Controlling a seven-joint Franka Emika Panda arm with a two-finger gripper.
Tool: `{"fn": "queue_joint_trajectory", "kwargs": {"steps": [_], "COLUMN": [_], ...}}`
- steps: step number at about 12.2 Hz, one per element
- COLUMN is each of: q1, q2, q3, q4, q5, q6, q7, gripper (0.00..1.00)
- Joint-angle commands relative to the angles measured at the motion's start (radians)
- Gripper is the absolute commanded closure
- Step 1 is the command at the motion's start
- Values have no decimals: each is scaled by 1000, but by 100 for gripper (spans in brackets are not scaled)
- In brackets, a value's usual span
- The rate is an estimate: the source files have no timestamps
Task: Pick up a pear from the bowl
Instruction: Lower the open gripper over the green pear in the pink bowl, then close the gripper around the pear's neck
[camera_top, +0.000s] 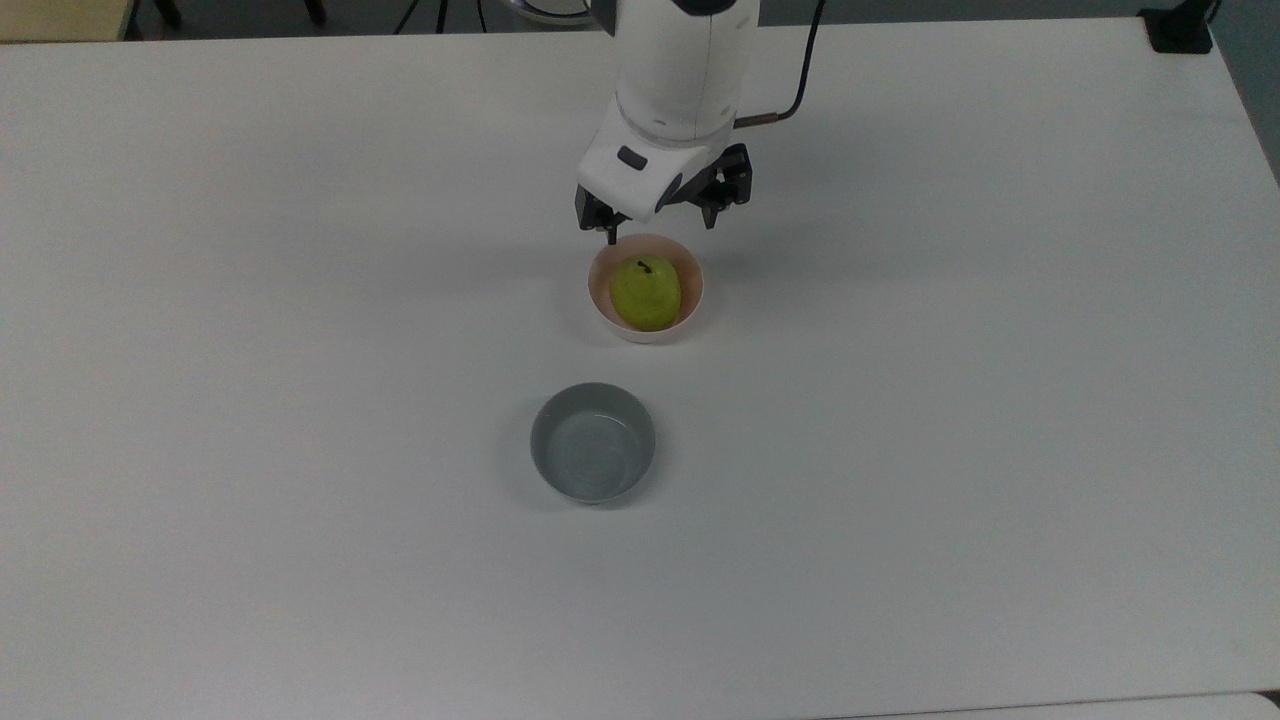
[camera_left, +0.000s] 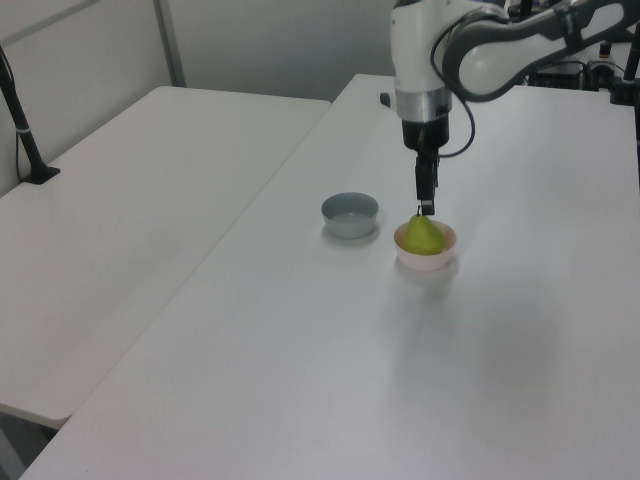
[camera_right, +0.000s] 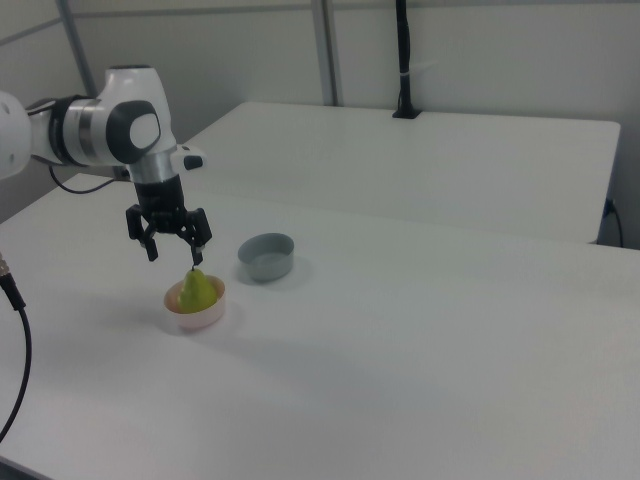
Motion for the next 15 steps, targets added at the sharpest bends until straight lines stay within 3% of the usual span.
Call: {"fn": "queue_joint_trajectory", "kwargs": {"steps": [1,9,15], "q1": [25,27,27], "q2": [34,104,126], "q3": [-8,-15,-15], "q4": [-7,-11,-11], "q5": [-38,-83,-95], "q6": [28,82,104], "q7": [-4,-2,-2], "gripper": [0,3,16]}}
